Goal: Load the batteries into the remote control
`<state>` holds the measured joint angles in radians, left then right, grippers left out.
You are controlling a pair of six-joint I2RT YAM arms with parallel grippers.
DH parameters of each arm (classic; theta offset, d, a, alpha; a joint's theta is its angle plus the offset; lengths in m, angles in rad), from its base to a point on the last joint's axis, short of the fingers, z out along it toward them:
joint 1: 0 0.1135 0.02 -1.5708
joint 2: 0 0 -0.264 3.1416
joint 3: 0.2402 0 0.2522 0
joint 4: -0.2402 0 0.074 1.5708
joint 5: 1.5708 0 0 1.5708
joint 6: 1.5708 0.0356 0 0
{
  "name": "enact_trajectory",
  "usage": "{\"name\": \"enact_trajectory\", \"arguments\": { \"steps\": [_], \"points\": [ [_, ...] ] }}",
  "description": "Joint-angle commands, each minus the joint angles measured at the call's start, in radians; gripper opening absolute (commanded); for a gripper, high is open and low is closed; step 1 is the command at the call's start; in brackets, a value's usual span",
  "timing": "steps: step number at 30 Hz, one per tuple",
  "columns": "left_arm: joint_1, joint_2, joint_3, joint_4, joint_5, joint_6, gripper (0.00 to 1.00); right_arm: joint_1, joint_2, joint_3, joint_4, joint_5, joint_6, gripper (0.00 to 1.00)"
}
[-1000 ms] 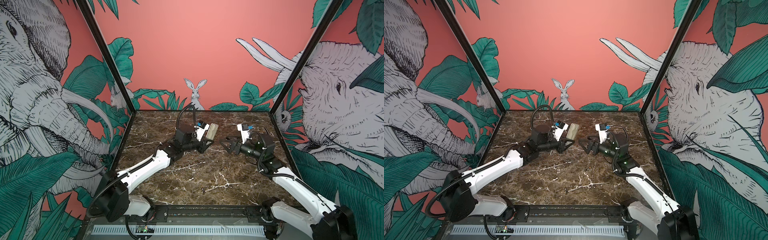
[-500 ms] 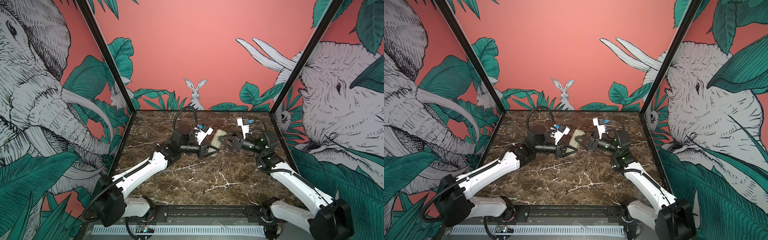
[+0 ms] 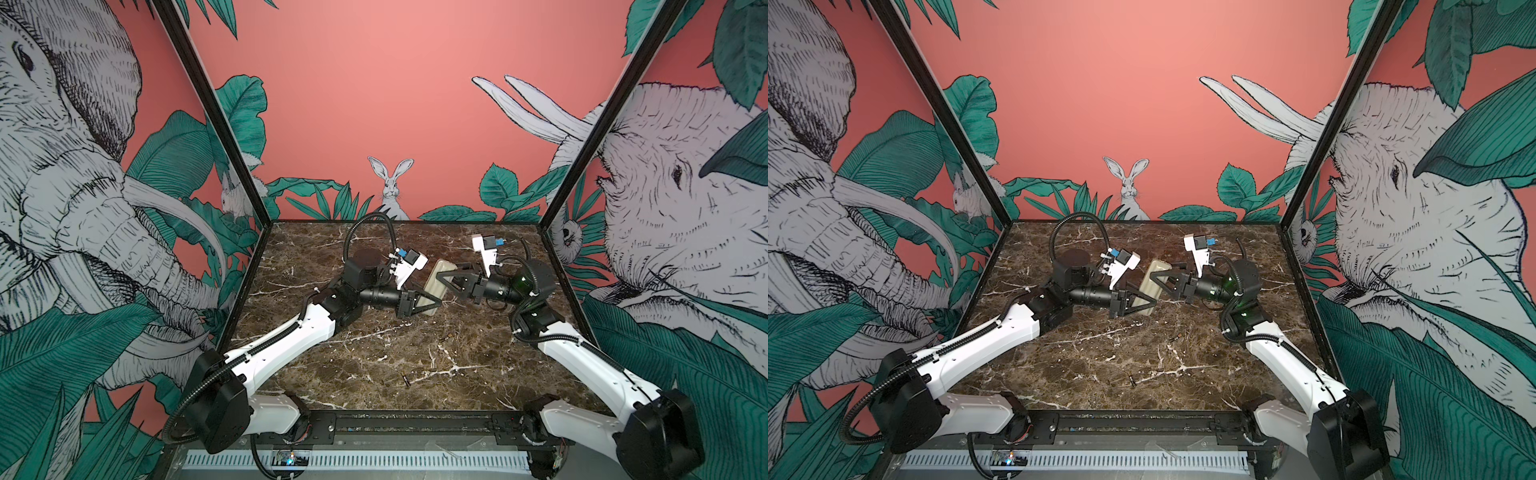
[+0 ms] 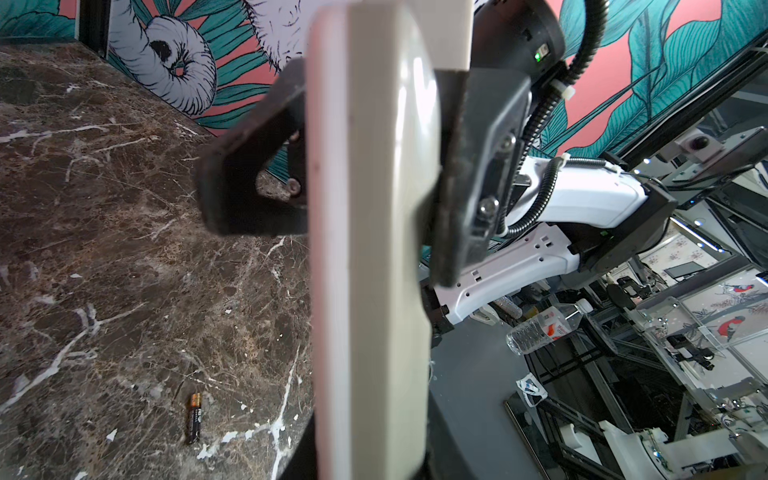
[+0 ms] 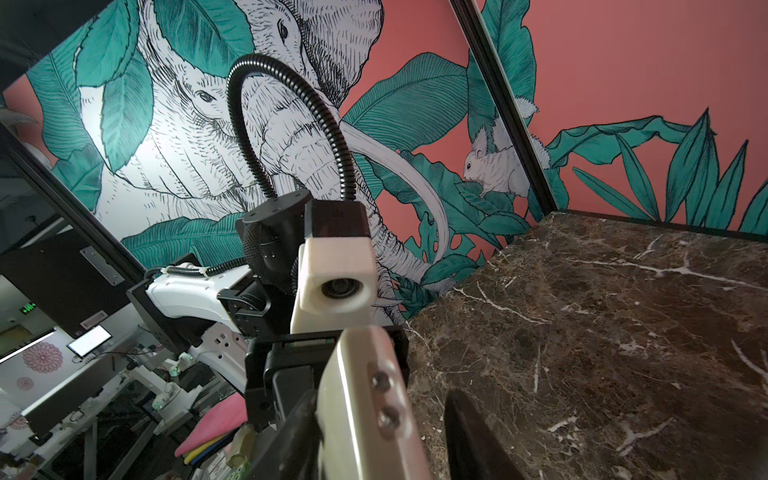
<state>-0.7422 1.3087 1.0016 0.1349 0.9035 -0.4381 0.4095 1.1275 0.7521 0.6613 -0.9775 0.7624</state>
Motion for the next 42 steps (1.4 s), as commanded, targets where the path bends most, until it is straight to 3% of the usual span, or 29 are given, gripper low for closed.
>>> {"name": "enact_trajectory", "arguments": {
  "steps": [1,10,12,17,21,23,26,33,37,42],
  "points": [
    [0.007,-0.020,0.002,0.038,0.035,-0.003,0.08,-0.005,0.007,0.004,0.085,-0.018,0.011,0.38],
    [0.008,-0.004,0.009,0.040,0.039,-0.001,0.08,-0.005,0.017,0.006,0.093,-0.027,0.011,0.16],
    [0.008,-0.003,0.012,0.040,0.041,-0.001,0.12,-0.005,0.018,0.007,0.091,-0.029,0.008,0.12],
    [0.009,-0.007,0.018,0.007,0.025,0.020,0.45,-0.005,0.018,0.021,0.021,-0.033,-0.033,0.05],
    [0.007,-0.035,0.033,-0.130,-0.055,0.110,0.74,-0.005,0.009,0.068,-0.179,-0.033,-0.133,0.00],
    [0.008,-0.055,0.044,-0.215,-0.125,0.164,0.83,-0.006,0.008,0.091,-0.275,-0.019,-0.183,0.00],
    [0.008,-0.081,0.066,-0.352,-0.254,0.255,0.86,-0.008,0.021,0.113,-0.344,-0.006,-0.200,0.00],
    [-0.033,-0.216,0.006,-0.475,-0.545,0.485,0.86,-0.034,0.080,0.104,-0.273,-0.078,-0.020,0.00],
    [-0.133,-0.288,-0.015,-0.485,-0.699,0.645,0.87,-0.038,0.069,0.110,-0.369,-0.119,-0.064,0.00],
    [-0.221,-0.274,-0.004,-0.499,-0.858,0.829,0.86,-0.039,0.112,0.119,-0.450,-0.164,-0.121,0.00]
  ]
}}
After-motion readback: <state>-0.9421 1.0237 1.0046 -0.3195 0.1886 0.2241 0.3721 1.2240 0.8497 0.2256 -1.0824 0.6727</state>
